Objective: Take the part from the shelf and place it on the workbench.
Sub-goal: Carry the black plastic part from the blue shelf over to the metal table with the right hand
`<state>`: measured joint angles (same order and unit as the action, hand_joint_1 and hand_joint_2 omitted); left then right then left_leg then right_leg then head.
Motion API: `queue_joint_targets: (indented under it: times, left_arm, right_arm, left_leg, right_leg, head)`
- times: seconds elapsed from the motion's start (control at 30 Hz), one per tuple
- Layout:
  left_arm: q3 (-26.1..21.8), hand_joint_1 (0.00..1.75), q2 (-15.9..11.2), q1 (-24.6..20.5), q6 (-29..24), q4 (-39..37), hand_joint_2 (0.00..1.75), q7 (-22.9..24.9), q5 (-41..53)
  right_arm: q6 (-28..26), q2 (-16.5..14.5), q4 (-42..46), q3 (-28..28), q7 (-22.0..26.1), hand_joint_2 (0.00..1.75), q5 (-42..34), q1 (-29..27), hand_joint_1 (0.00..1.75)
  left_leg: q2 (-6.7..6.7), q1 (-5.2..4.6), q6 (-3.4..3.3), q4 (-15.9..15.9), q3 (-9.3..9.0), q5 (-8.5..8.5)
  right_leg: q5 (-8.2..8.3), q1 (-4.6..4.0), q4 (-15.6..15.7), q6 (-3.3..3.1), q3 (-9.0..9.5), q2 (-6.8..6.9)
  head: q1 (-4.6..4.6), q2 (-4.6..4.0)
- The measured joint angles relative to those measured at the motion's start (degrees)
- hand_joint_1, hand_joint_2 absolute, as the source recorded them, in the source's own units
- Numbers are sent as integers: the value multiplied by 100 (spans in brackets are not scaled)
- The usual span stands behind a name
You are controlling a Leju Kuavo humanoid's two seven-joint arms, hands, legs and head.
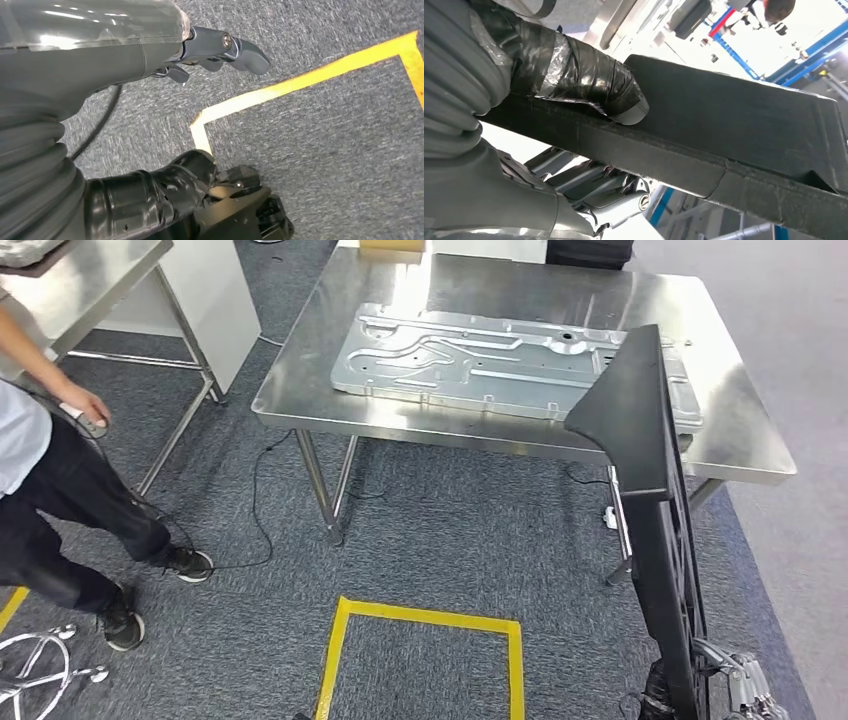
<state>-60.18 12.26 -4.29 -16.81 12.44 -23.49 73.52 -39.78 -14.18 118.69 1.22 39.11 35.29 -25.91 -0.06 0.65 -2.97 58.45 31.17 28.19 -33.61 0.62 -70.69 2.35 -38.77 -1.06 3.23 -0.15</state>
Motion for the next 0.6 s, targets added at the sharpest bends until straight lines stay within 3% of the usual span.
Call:
queue_joint_targets:
  times: [0.03,0.07,0.1,0.2,0.27,0.37,0.43,0.5,0.53,0.57,0.6]
  left_arm:
    - [-1,0,-2,5,0,0,175,1,-1]
    - [-1,0,-4,7,1,0,175,2,-1]
    - [-1,0,-5,5,2,0,175,2,1]
    - [-1,0,-1,-5,45,-1,175,-9,10]
    - [1,0,-2,-6,129,-2,175,-48,28]
    - [9,0,-4,-6,270,-1,175,-123,46]
    - [12,0,-7,-3,349,0,175,-166,49]
    - [12,0,-8,5,389,0,175,-185,49]
    - [12,0,-9,9,399,0,175,-188,50]
    - [12,0,-9,15,408,0,175,-191,52]
    - [12,0,-12,19,416,0,175,-193,55]
  right_arm:
    - [0,34,-15,-36,-36,175,19,0,175]
    - [0,67,-33,-72,-66,175,87,-1,175]
    - [0,91,-48,-105,-89,175,195,-2,175]
    - [0,122,-79,-183,-141,175,536,5,175]
    - [0,183,-108,-252,-234,175,670,12,175]
    - [0,265,-166,-309,-374,175,811,14,175]
    - [0,283,-195,-313,-409,175,862,26,175]
    - [0,295,-231,-328,-415,175,878,37,175]
    - [0,300,-250,-337,-414,175,881,39,175]
    - [0,307,-268,-344,-410,175,882,39,175]
    - [0,313,-279,-347,-403,175,882,40,175]
  left_leg:
    - [43,-3,1,1,-1,6]
    - [76,-4,3,2,-4,13]
    - [102,-4,9,3,-14,22]
    - [132,-13,54,6,-55,58]
    - [137,-23,113,6,-61,76]
    - [135,-15,214,25,-64,120]
    - [94,-11,253,373,83,348]
    - [60,-4,268,1118,442,706]
    - [56,-2,278,1449,617,807]
    - [55,-1,282,1615,720,801]
    - [55,-1,280,1554,714,675]
  right_leg:
    - [-72,16,-252,20,-126,31]
    - [-40,30,-323,32,-165,48]
    - [94,40,-182,36,-94,60]
    - [569,27,877,-14,451,120]
    - [605,-15,1168,-71,587,142]
    - [627,-15,1229,-168,607,117]
    - [649,9,1291,-242,645,113]
    - [636,-9,1298,-291,656,112]
    - [626,-18,1296,-305,661,106]
    - [612,-26,1293,-313,671,94]
    - [595,-29,1286,-313,688,80]
  head:
    - [1,0]
    - [-1,0]
    - [1,0]
    - [1,0]
    - [-1,0]
    - [-3,0]
    - [-11,0]
    - [-16,0]
    - [-16,0]
    - [-16,0]
    - [-16,0]
